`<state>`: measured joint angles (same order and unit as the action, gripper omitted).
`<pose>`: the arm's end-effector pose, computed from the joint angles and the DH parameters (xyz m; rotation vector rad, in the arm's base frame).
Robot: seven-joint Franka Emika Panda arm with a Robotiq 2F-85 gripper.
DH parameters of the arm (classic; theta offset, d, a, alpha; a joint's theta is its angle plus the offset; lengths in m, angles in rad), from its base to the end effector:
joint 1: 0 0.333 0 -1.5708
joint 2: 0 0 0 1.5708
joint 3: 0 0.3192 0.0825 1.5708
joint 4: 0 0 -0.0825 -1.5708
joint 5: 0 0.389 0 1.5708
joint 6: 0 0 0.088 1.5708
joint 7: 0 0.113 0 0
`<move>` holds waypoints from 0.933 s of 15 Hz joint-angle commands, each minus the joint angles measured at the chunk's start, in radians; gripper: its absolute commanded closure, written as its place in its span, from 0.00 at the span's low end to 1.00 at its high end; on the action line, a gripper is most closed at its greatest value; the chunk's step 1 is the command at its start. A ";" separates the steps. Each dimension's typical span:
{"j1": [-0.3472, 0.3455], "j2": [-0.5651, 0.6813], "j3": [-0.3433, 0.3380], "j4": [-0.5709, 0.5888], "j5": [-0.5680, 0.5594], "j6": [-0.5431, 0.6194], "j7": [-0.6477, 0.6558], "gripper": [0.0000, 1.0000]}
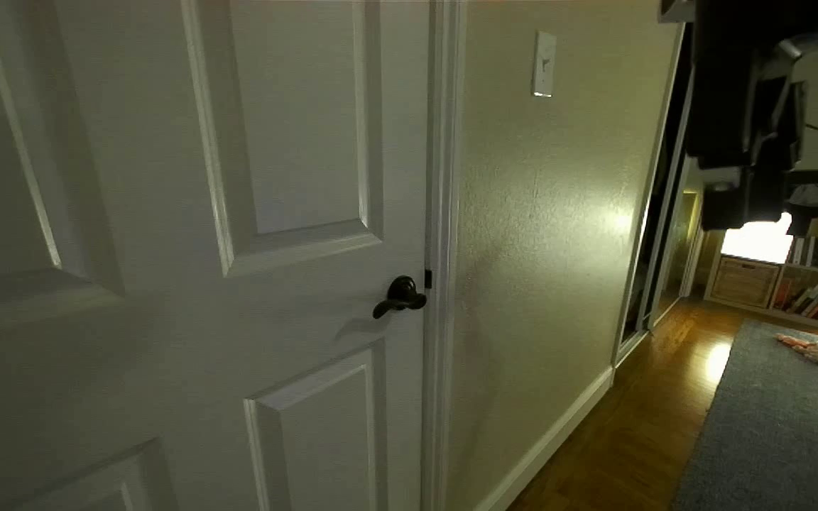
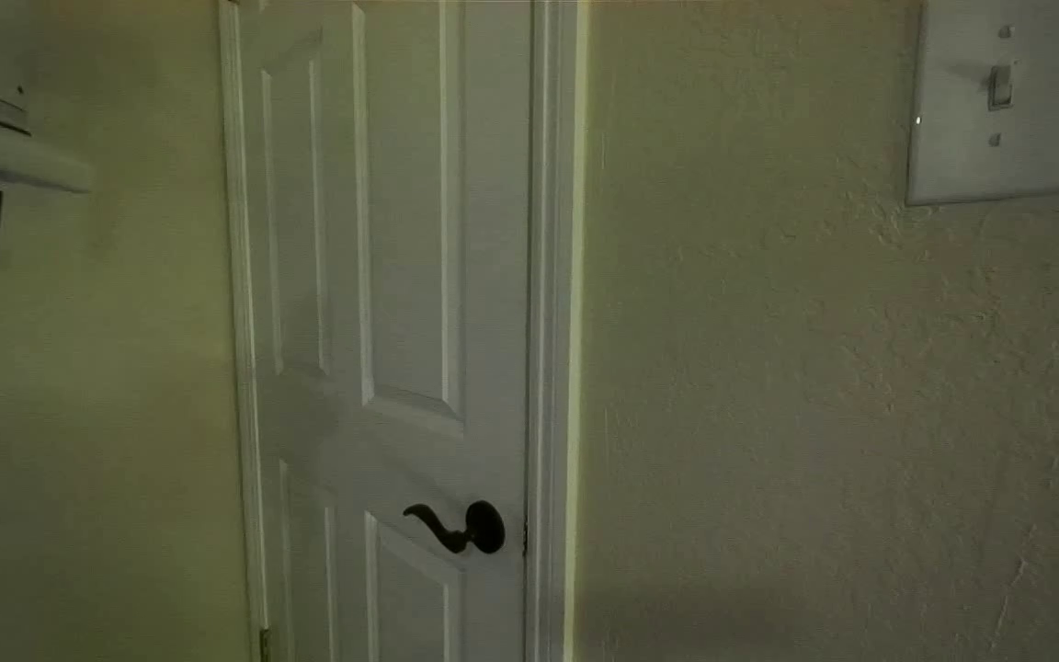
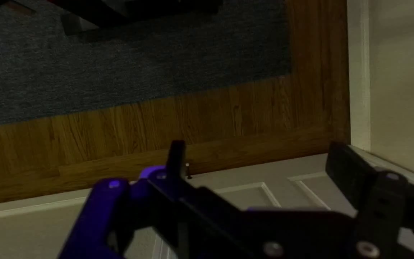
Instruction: Open the door
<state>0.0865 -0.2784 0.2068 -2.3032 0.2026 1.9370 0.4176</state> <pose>0.4320 0.1489 0.4436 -3.0274 0.3284 0.1978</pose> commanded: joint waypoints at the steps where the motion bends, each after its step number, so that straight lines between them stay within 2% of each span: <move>1: -0.014 0.106 -0.011 0.032 0.005 0.144 0.089 0.00; 6: -0.029 0.307 -0.044 0.123 -0.023 0.383 0.278 0.00; 11: 0.008 0.487 -0.108 0.260 -0.043 0.575 0.484 0.00; 13: 0.024 0.522 -0.127 0.305 -0.046 0.616 0.513 0.00; 14: 0.013 0.493 -0.120 0.261 -0.016 0.586 0.439 0.00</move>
<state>0.0799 0.2172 0.1077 -2.0419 0.1775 2.5281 0.8650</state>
